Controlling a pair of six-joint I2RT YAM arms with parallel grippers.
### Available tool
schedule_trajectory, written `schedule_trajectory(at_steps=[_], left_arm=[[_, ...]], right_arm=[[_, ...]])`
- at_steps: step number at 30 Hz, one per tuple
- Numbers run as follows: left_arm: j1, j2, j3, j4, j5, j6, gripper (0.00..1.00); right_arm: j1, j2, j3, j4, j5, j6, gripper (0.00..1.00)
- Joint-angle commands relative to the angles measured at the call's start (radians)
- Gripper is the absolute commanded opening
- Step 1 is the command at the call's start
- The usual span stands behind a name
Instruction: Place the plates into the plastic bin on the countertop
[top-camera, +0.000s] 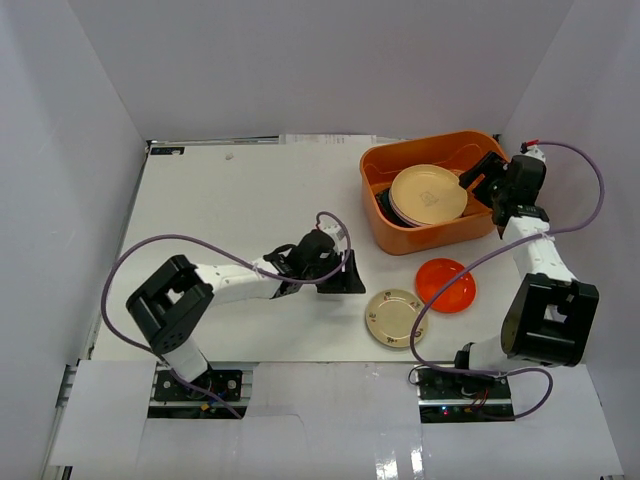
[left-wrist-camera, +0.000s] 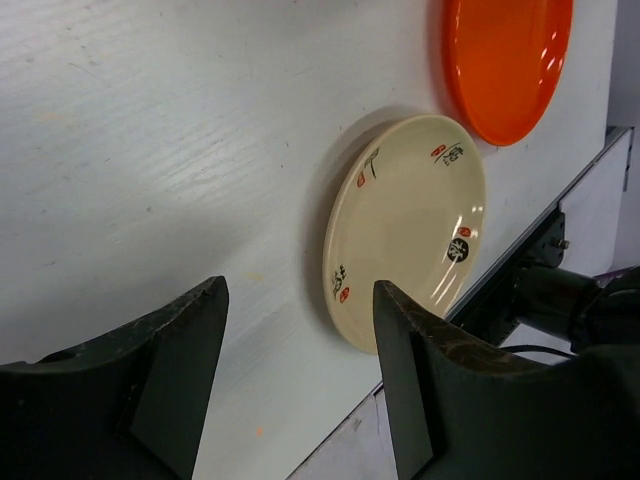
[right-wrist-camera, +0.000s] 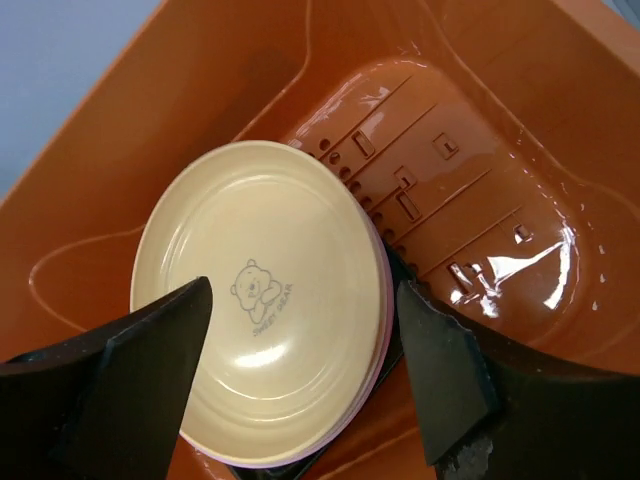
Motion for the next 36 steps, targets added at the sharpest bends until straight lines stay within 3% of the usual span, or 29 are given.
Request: schedule_trajectory(at_steps=[1,4,7,10,13,14,17,19,20,21,23,24,28,31,33,36], left_arm=[[-0.032,0.063,0.062,0.003,-0.034,0.034,0.7],[-0.052,0.103,0.092,0.001,-0.029,0.047,0.69],[-0.076,0.158,0.131,-0.008,-0.011,0.07,0.69],[-0.099,0.207,0.155,-0.02,-0.007,0.091,0.66],[-0.112,0.232,0.155,-0.039,-0.011,0.094,0.64],[-0.116,0.236,0.16,-0.037,-0.009,0.096,0.63],[-0.132,0.244,0.168,-0.03,0.009,0.1,0.62],[-0.144,0.244,0.169,-0.031,0.008,0.114,0.58],[-0.152,0.244,0.169,-0.031,0.003,0.117,0.56],[-0.153,0.245,0.166,-0.03,0.0,0.119,0.54],[-0.153,0.244,0.159,-0.028,-0.001,0.122,0.48],[-0.153,0.242,0.148,-0.028,-0.006,0.123,0.47],[-0.155,0.203,0.09,0.022,-0.072,0.116,0.36],[-0.155,0.176,0.061,0.03,-0.086,0.116,0.17],[-0.153,0.147,0.039,0.039,-0.098,0.116,0.06],[-0.152,0.1,-0.007,0.058,-0.126,0.11,0.0]], right_arm=[[-0.006,-0.061,0.018,0.007,0.004,-0.024,0.87],[-0.005,-0.121,0.001,0.007,0.025,-0.012,0.91],[-0.006,-0.24,-0.074,0.014,0.087,0.013,0.84],[-0.006,-0.425,-0.222,0.013,0.17,0.03,0.7],[-0.013,-0.594,-0.417,-0.002,0.254,0.048,0.48],[-0.016,-0.633,-0.462,-0.002,0.278,0.065,0.35],[-0.037,-0.754,-0.599,-0.079,0.337,0.086,0.24],[-0.081,-0.809,-0.631,-0.137,0.322,0.097,0.28],[-0.095,-0.82,-0.661,-0.15,0.302,0.102,0.46],[-0.118,-0.83,-0.672,-0.163,0.27,0.112,0.57],[-0.134,-0.84,-0.689,-0.225,0.24,0.12,0.75],[-0.144,-0.84,-0.695,-0.236,0.233,0.119,0.78],[-0.168,-0.81,-0.731,-0.279,0.167,0.112,0.76],[-0.177,-0.755,-0.755,-0.279,0.108,0.108,0.71],[-0.183,-0.73,-0.761,-0.277,0.076,0.096,0.62],[-0.186,-0.689,-0.772,-0.262,0.019,0.076,0.58]])
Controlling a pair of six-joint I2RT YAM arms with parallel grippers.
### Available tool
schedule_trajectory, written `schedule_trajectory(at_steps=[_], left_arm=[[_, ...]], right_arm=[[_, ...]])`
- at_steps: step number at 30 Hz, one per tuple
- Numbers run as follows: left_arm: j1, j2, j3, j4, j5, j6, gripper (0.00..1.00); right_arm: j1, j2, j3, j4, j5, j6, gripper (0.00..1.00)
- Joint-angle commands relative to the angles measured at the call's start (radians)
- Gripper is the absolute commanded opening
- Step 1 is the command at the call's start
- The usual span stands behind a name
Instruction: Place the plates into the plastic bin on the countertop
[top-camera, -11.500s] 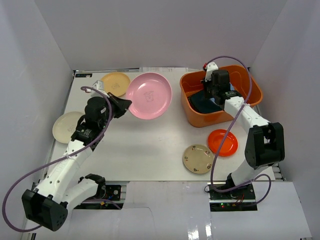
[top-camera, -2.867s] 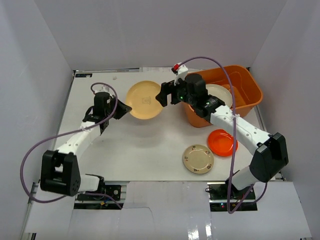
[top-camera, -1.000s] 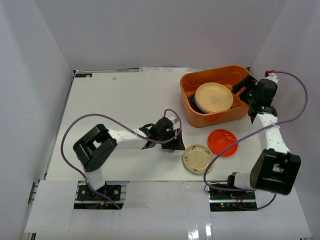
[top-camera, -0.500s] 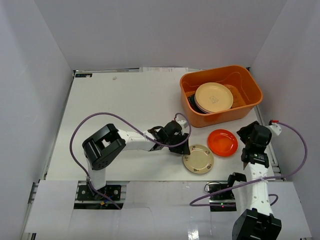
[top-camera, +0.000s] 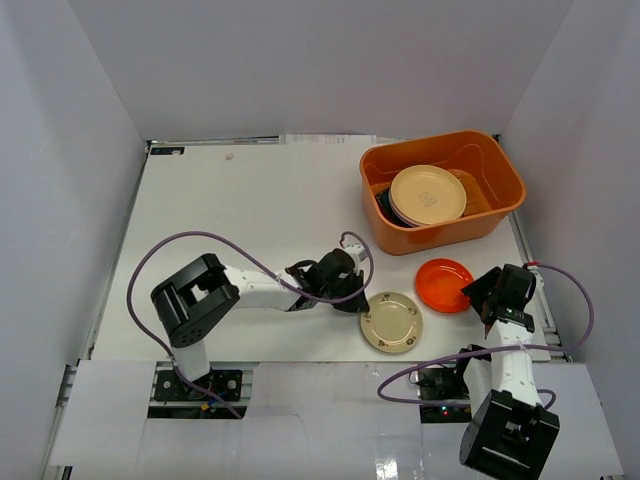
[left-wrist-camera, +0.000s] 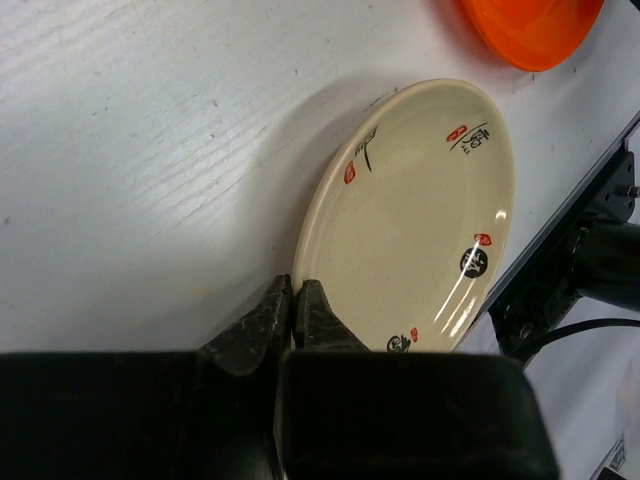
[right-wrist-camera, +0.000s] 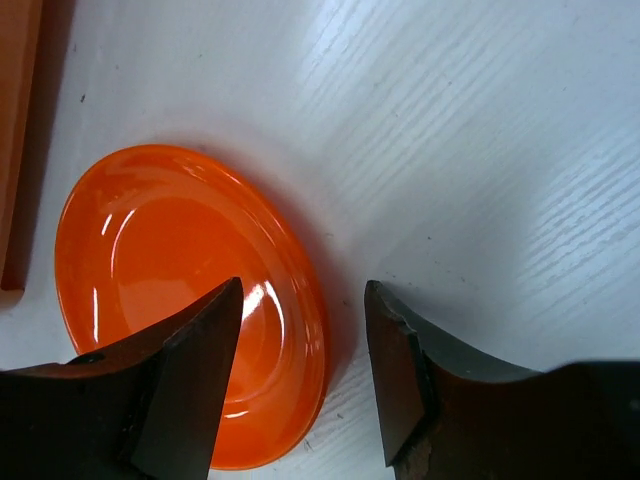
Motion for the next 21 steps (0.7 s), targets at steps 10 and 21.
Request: schedule_trajectory(at_steps=[10,21], left_arm=[[0.001,-0.112,-0.068,-0.031,-0.055,0.027,0.0],[0.038,-0.355,-0.111,-0.155,-0.146,0.064,0.0]], right_arm=[[-0.027,0.074,-0.087,0.116,-0.143,0.002,0.3],[-0.029,-0.09,-0.112,0.033,-0.219,0.012,0.08]])
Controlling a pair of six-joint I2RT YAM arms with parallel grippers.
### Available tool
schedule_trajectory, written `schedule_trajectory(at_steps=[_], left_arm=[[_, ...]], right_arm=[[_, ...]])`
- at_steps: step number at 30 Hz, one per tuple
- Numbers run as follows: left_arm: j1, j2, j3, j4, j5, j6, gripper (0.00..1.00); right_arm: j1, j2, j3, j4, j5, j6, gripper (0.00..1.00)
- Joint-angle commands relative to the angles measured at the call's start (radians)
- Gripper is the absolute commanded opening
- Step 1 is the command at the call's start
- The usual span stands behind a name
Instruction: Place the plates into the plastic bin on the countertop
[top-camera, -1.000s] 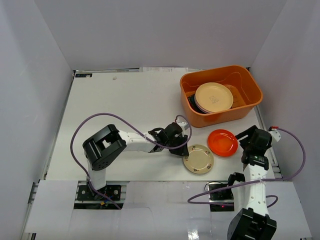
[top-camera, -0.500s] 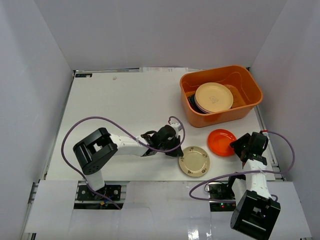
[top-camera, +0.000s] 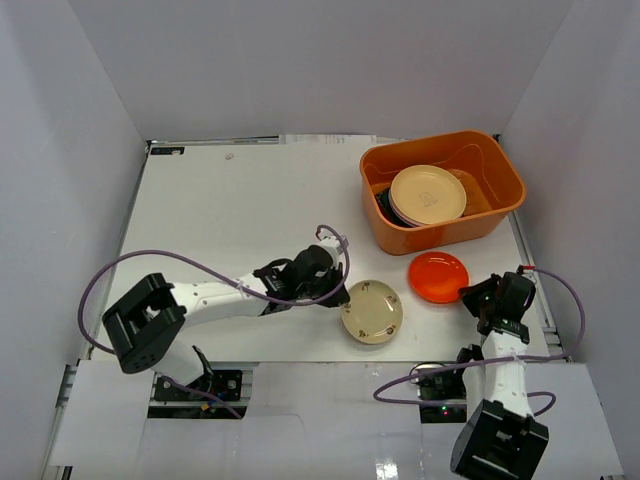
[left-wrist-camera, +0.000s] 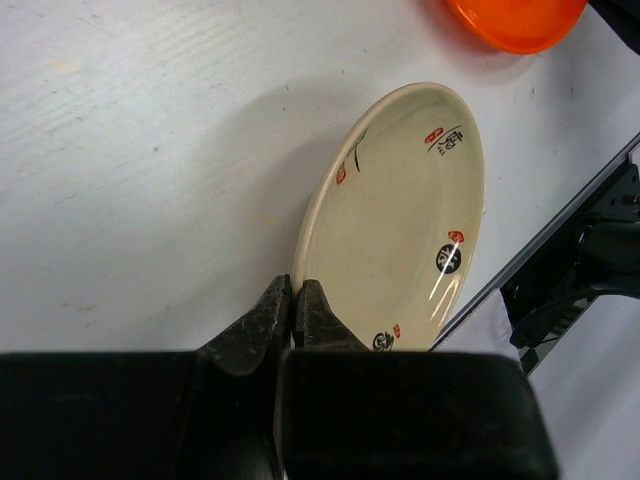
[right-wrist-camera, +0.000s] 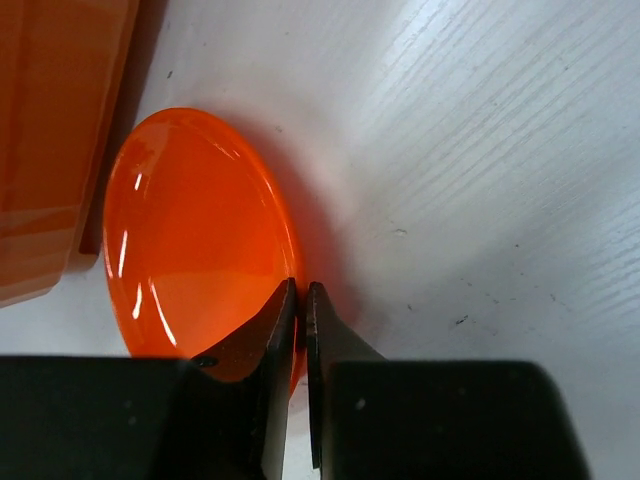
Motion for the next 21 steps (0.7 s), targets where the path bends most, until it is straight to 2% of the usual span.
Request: schedule_trajectory(at_steps=[1,4,9,13,18,19,21], left_arm=[[0.033,-0.116,-0.005,-0.056,-0.071,0.025,0.0],[0.085,-0.199,-0.016,-0.09,-0.083,0.033,0.0],[0.197,-0.372,-0.034,-0.118,-0.097,0.008,0.0],[0.256,-0.497,-0.032,-0.17,-0.142,-0.012,0.0],[0.311,-0.615,0.01,-0.223,-0.25,-0.027,0.0],[0.315,-0.642,0.021,-0.237,-0.272,-0.019,0.0],[0.325,-0.659,0.064,-0.263,-0.307,-0.012,0.0]], right_arm=[[-0.003,-0.084,-0.015,-0.117,-0.057,-0.029,0.08],[-0.001,-0.168,-0.015,-0.203,-0.183,-0.048,0.08],[0.048,-0.225,0.006,-0.338,-0.266,-0.066,0.08],[0.128,-0.222,0.012,-0.322,-0.372,-0.06,0.08],[0.379,-0.184,0.132,-0.257,-0.373,0.028,0.08],[0.493,-0.167,0.185,-0.227,-0.36,0.041,0.08],[0.592,-0.13,0.236,-0.178,-0.343,0.075,0.08]])
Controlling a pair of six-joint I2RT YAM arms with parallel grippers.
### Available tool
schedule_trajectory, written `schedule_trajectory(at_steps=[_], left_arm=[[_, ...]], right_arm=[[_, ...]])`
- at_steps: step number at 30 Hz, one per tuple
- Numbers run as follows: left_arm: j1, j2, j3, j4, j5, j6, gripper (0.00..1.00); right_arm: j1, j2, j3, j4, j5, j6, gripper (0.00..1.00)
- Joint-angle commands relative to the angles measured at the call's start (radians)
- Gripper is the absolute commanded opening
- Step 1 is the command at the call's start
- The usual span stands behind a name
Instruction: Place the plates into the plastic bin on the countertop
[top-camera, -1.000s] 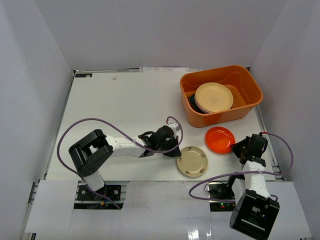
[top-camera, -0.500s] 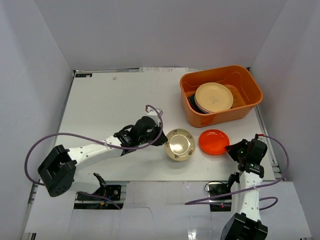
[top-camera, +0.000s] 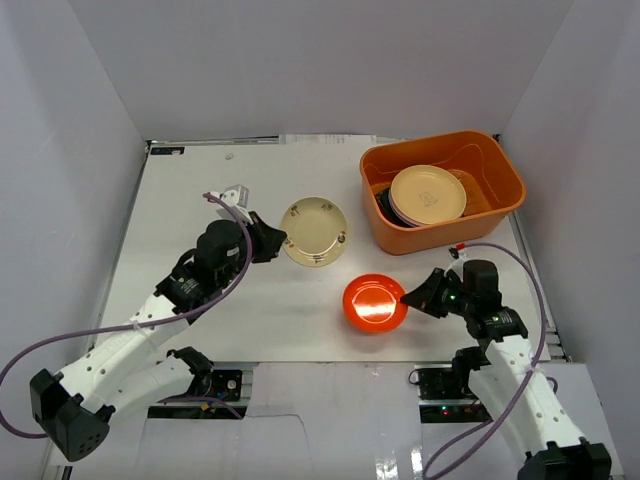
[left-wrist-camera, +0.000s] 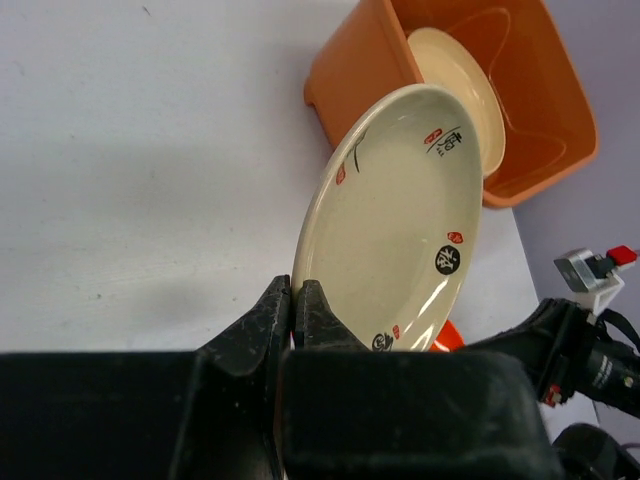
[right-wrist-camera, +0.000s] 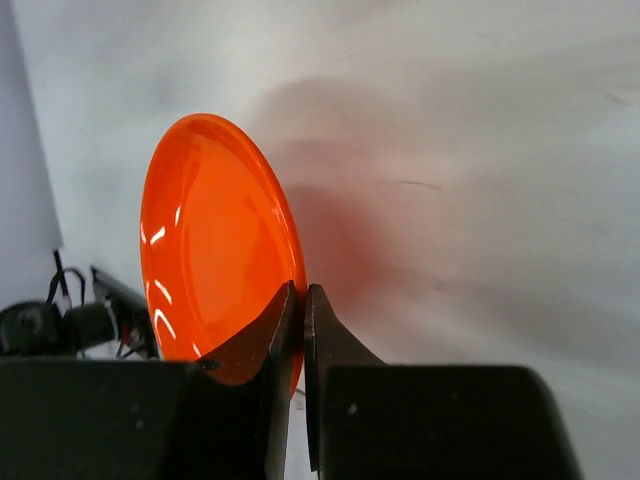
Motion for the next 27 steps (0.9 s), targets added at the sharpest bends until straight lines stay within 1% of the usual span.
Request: schedule_trajectory(at_steps=[1,2,4,5,7,8,9,11,12,13,14,15,16,17,18,19,23,27], left_arm=[[0.016,-0.051,0.089,-0.042,-0.114,0.012,0.0],[0.018,-0.065,0.105,-0.05,-0.124,0.015,0.0],[0.02,-0.079,0.14,-0.073,-0.15,0.024,0.0],[0.02,-0.091,0.151,-0.079,-0.154,0.032,0.0],[0.021,-0.1,0.181,-0.094,-0.157,0.043,0.0],[0.021,-0.102,0.191,-0.1,-0.155,0.052,0.0],[0.021,-0.1,0.204,-0.103,-0.149,0.055,0.0],[0.021,-0.099,0.211,-0.105,-0.143,0.061,0.0],[0.021,-0.089,0.214,-0.108,-0.143,0.063,0.0],[0.021,-0.085,0.214,-0.108,-0.141,0.063,0.0],[0.021,-0.07,0.214,-0.099,-0.128,0.063,0.0],[0.021,-0.057,0.214,-0.093,-0.114,0.063,0.0],[0.021,-0.042,0.215,-0.085,-0.099,0.061,0.0],[0.021,-0.027,0.215,-0.079,-0.067,0.061,0.0],[0.021,0.01,0.217,-0.061,-0.053,0.058,0.0],[0.021,0.03,0.221,-0.048,-0.04,0.058,0.0],[0.021,0.131,0.258,0.001,0.023,0.055,0.0],[0.021,0.223,0.318,0.041,0.075,0.043,0.0]], right_arm=[[0.193,0.037,0.147,0.17,-0.017,0.073,0.08],[0.226,0.067,0.219,0.189,-0.013,0.074,0.08],[0.272,0.113,0.32,0.177,0.059,0.036,0.08],[0.274,0.13,0.427,0.167,0.091,0.015,0.08],[0.274,0.182,0.521,0.161,0.24,-0.062,0.08],[0.271,0.208,0.605,0.152,0.295,-0.088,0.08],[0.26,0.234,0.643,0.152,0.375,-0.114,0.08],[0.231,0.34,0.712,0.158,0.417,-0.178,0.08],[0.19,0.376,0.771,0.161,0.443,-0.197,0.08],[0.167,0.452,0.798,0.163,0.481,-0.214,0.08],[0.133,0.487,0.828,0.186,0.484,-0.228,0.08],[0.096,0.52,0.83,0.209,0.44,-0.223,0.08],[0.008,0.579,0.829,0.239,0.391,-0.208,0.08],[-0.033,0.61,0.824,0.29,0.362,-0.177,0.08],[-0.086,0.636,0.822,0.307,0.322,-0.165,0.08],[-0.12,0.693,0.825,0.318,0.317,-0.16,0.08],[-0.157,0.797,0.829,0.368,0.336,-0.165,0.08],[-0.188,0.888,0.833,0.417,0.293,-0.137,0.08]])
